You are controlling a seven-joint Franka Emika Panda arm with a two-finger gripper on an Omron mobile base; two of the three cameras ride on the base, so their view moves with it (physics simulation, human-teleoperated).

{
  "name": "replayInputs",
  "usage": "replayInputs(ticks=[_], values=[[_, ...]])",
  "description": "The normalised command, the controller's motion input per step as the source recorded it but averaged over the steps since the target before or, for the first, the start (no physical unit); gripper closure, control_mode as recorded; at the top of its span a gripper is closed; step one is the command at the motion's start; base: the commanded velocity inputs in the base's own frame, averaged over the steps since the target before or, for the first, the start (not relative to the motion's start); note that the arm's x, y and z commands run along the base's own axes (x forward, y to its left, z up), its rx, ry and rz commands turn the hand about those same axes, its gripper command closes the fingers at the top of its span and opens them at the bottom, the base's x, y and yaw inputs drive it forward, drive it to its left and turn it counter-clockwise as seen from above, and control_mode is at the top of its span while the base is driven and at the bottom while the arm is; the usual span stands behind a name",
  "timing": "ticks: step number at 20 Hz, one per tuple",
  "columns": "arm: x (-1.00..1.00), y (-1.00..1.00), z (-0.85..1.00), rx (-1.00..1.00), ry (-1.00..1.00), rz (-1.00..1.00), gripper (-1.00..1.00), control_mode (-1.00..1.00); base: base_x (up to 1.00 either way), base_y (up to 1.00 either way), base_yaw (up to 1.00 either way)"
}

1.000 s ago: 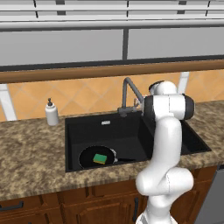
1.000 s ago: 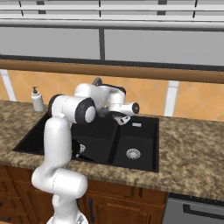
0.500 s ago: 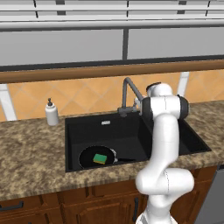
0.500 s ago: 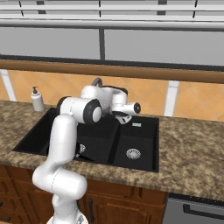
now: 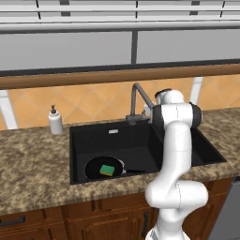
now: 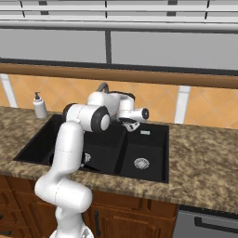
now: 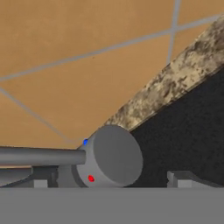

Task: Pick the pan and sponge and place them into the sink. Then turn on the water.

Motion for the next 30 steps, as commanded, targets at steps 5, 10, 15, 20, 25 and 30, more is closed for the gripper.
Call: replayInputs(ticks=[5, 10, 15, 20, 25, 30], values=[[0.25, 0.19, -0.26, 0.00, 0.00, 0.00, -1.00, -1.00, 0.00, 0.00, 0.00], [0.30, 0.37, -0.32, 0.00, 0.00, 0.00, -1.00, -1.00, 0.00, 0.00, 0.00], [0.51, 0.39, -0.32, 0.00, 0.01, 0.01, -1.00, -1.00, 0.00, 0.00, 0.00], [0.57, 0.35, -0.34, 0.01, 0.00, 0.01, 1.00, -1.00, 0.00, 0.00, 0.00], [0.60, 0.08, -0.28, 0.09, 0.00, 0.02, 1.00, -1.00, 0.00, 0.00, 0.00], [0.37, 0.00, -0.19, 0.24, -0.01, 0.00, 1.00, -1.00, 0.00, 0.00, 0.00]])
